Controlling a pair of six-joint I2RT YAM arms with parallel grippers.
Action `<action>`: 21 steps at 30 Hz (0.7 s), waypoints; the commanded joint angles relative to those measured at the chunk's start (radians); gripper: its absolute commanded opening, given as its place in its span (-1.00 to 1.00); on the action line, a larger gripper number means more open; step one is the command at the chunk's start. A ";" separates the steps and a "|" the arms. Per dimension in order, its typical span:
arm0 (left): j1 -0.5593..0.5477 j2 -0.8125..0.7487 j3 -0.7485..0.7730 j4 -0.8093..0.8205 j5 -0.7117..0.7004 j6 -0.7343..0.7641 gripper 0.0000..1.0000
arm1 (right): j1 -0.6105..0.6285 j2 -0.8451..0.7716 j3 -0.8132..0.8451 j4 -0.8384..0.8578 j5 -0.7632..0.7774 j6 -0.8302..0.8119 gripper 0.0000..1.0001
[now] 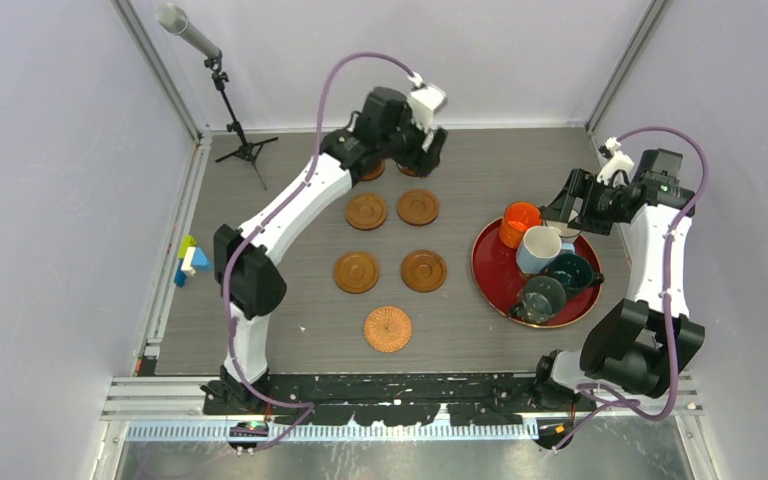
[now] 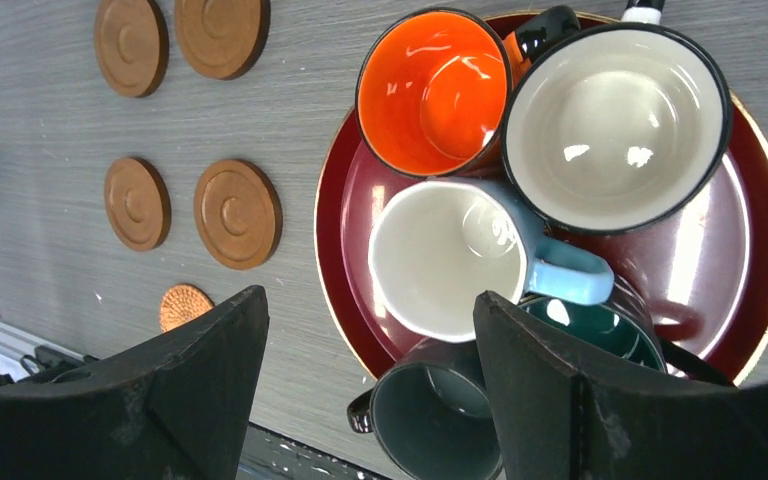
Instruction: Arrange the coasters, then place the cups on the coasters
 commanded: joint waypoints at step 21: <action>-0.606 0.031 -0.362 0.139 -0.066 -0.112 0.40 | -0.143 -0.096 -0.012 0.036 -0.034 0.106 0.59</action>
